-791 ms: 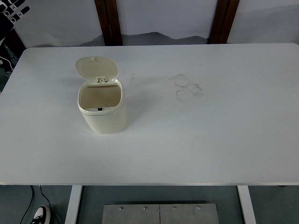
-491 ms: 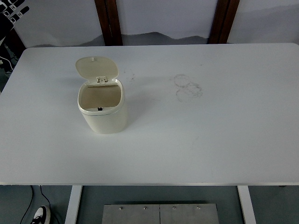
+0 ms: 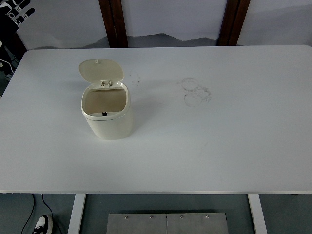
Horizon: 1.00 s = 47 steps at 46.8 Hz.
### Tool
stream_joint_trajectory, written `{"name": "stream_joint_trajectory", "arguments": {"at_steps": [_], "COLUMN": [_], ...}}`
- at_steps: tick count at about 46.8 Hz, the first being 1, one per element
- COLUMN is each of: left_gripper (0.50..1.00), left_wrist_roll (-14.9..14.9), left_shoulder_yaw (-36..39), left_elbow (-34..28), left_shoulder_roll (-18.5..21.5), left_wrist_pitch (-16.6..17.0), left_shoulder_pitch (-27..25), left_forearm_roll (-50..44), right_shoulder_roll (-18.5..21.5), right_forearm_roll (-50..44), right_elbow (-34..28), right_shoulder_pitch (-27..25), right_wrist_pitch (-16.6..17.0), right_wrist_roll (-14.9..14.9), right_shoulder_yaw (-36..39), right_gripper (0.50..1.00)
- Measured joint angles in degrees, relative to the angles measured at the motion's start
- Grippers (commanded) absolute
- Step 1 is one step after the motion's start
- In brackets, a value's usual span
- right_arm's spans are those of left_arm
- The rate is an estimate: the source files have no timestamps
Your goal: Close trash bin
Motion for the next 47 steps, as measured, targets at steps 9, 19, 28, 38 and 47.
{"name": "stream_joint_trajectory", "arguments": {"at_steps": [9,19,28,38,47], "left_gripper": [1.000,1.000,1.000,1.000,1.000], "left_wrist_roll": [0.00,0.00,0.00,0.00,0.00], "left_shoulder_yaw": [0.00,0.00,0.00,0.00,0.00], "left_elbow": [0.00,0.00,0.00,0.00,-0.01], "left_shoulder_roll": [-0.09,-0.09,-0.09,-0.13,-0.17], "left_wrist_pitch": [0.08,0.09,0.09,0.09,0.09], "left_shoulder_pitch": [0.00,0.00,0.35,0.35,0.48], "left_forearm_roll": [-0.10,-0.12,-0.13,-0.15,-0.16], "right_shoulder_roll": [0.00,0.00,0.00,0.00,0.00], "right_forearm_roll": [0.00,-0.01,-0.01,-0.01,0.01], "right_elbow": [0.00,0.00,0.01,0.01,0.01], "right_shoulder_pitch": [0.00,0.00,0.00,0.00,0.00], "right_wrist_pitch": [0.00,0.00,0.00,0.00,0.02], "right_wrist_roll": [0.00,0.00,0.00,0.00,0.00], "right_shoulder_yaw": [0.00,0.00,0.00,0.00,0.00], "right_gripper": [0.995,0.995,0.995,0.995,0.995]}}
